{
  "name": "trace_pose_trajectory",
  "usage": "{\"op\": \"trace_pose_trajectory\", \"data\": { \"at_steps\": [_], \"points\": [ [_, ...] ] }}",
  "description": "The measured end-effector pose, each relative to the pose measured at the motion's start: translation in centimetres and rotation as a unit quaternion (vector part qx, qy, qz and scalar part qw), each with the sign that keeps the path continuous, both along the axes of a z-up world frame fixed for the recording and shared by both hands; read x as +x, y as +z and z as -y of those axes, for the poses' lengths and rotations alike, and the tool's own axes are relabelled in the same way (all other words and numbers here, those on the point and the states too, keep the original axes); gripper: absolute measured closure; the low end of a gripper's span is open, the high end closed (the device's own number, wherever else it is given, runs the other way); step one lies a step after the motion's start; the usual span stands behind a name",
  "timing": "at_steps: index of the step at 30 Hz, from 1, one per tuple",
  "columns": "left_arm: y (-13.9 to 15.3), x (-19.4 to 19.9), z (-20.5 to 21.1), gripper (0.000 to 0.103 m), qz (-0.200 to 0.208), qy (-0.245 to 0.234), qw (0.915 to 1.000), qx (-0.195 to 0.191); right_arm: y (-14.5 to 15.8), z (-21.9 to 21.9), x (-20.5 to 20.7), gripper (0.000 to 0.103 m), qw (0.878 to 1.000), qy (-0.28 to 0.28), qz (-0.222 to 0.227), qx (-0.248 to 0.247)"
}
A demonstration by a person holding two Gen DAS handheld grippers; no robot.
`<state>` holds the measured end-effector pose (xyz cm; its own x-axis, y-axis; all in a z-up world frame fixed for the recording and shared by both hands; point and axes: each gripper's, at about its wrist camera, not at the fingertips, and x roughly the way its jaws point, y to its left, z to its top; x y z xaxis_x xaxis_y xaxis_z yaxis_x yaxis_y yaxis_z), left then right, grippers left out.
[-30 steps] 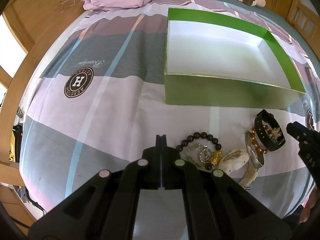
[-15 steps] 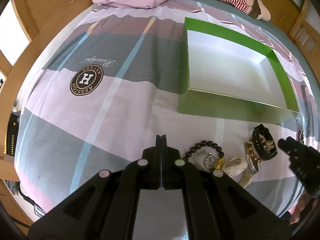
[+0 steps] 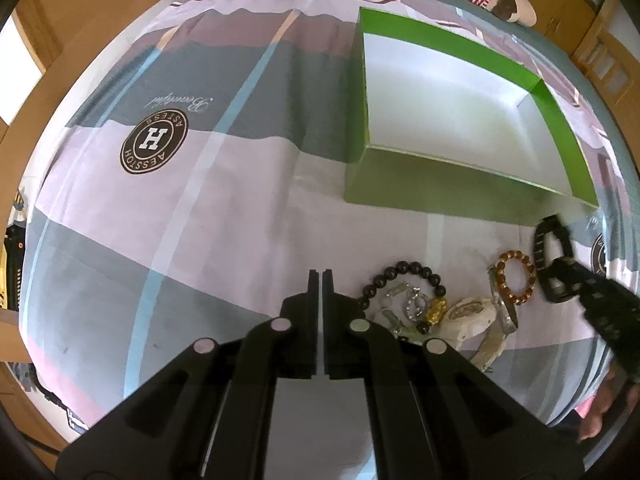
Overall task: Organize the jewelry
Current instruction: 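Close the right gripper on the black-strap watch and lift it, then grasp the white watch with the left gripper while the right gripper holds the black watch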
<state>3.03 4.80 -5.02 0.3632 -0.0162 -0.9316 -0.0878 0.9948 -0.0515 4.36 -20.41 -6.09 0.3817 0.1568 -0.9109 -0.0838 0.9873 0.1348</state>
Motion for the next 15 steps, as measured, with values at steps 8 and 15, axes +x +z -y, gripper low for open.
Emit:
{"op": "trace_pose_trajectory", "data": {
  "at_steps": [8, 15],
  "points": [
    [-1.6, 0.4, 1.8, 0.096, -0.024, -0.025, 0.9994, -0.001, 1.6, 1.8, -0.6, 0.079, 1.000, -0.016, 0.022, -0.006],
    [-4.4, 1.6, 2.5, 0.090, -0.048, -0.027, 0.9983, 0.019, 1.5, 1.7, -0.7, 0.078, 1.000, -0.009, 0.011, -0.004]
  ]
}}
